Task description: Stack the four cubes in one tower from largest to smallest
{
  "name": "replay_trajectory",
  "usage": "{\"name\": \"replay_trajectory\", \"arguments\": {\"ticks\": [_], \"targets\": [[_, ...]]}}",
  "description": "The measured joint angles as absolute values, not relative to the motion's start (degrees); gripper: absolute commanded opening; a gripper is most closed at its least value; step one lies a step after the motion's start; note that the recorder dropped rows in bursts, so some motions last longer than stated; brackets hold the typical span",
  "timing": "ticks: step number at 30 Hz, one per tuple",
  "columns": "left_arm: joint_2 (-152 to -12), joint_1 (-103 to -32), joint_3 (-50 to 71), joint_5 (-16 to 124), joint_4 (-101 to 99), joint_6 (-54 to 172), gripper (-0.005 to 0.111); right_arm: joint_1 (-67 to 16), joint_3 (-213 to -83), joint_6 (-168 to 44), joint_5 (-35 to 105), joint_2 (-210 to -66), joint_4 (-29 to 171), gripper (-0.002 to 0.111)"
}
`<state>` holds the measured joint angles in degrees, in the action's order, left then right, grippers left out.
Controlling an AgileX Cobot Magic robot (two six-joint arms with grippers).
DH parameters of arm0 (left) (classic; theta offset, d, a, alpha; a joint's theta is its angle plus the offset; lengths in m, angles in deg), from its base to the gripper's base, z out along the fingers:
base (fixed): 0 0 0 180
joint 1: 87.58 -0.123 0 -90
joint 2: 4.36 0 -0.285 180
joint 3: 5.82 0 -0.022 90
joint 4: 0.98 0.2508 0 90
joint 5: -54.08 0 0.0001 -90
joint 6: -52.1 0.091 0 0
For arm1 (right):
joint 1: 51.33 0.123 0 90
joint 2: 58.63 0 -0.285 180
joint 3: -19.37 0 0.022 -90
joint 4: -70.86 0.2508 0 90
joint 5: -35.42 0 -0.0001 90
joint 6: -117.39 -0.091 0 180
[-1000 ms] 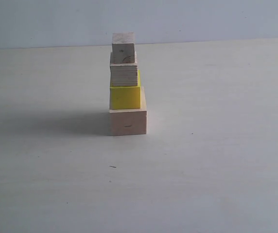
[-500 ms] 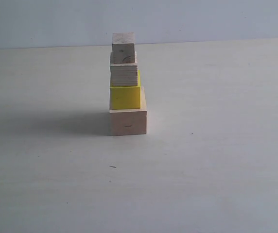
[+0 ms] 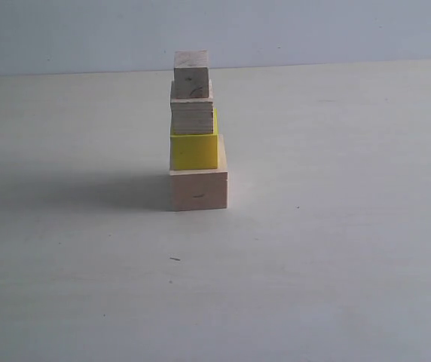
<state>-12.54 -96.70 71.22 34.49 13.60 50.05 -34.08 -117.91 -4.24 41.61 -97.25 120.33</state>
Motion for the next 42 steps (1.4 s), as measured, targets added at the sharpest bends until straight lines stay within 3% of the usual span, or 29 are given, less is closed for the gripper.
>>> {"name": "replay_trajectory", "arguments": {"ticks": [7,16,42], "targets": [[-12.5,-96.7,71.2,34.5,13.9,50.0,0.000,-34.1,-117.9,-4.2,41.6,-97.3,120.3,0.000],[-12.5,-96.7,71.2,34.5,0.5,50.0,0.000,-34.1,-117.9,-4.2,41.6,-97.3,120.3,0.000],[-12.5,-96.7,71.2,34.4,-0.1,50.0,0.000,-34.1,-117.9,-4.2,41.6,-97.3,120.3,0.000]]}}
